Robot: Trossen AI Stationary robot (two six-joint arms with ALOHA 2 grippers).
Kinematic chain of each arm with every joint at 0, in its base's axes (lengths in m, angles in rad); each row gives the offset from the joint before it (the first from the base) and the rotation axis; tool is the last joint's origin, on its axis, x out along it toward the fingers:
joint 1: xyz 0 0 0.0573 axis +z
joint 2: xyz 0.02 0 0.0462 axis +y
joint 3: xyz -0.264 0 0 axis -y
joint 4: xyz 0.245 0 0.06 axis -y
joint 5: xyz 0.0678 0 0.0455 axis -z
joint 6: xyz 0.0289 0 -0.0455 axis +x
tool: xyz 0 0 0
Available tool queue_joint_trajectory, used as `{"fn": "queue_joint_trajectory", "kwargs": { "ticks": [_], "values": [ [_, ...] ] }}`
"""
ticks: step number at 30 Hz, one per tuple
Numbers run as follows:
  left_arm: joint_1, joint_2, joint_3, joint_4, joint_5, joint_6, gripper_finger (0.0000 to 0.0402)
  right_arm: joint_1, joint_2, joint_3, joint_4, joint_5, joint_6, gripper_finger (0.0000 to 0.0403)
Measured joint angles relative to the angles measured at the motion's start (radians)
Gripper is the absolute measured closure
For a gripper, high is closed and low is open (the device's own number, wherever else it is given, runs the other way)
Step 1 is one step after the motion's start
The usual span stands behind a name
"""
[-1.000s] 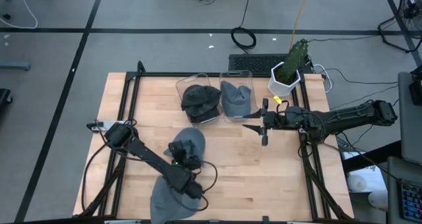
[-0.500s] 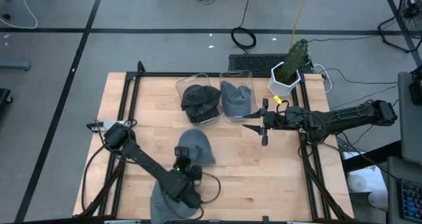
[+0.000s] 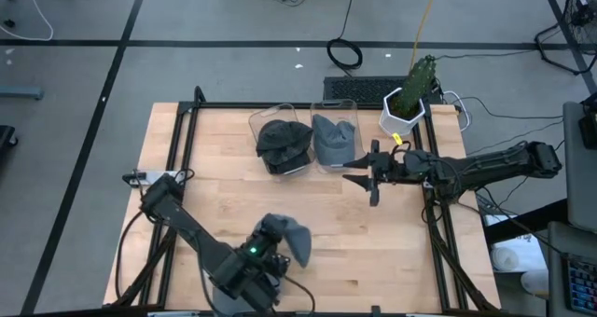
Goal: Pick & Place hat
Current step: Put the top gray cap into the right transparent bin
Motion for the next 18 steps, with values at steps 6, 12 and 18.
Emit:
{"fn": "queue_joint_trajectory", "kwargs": {
  "ticks": [6, 12, 18],
  "values": [
    [0.000, -0.093, 0.002, -0.001, -0.189, 0.119, 0.0395, -0.009, 0.057, 0.000, 0.001, -0.005, 0.149, 0.0264],
    [0.008, -0.170, 0.002, 0.020, -0.337, 0.214, 0.0398, -0.050, 0.202, 0.000, 0.042, -0.013, 0.274, 0.0265],
    [0.010, -0.178, 0.002, 0.124, -0.367, 0.395, 0.0398, -0.145, 0.383, 0.000, 0.421, -0.335, 0.432, 0.0332]
  ]
}}
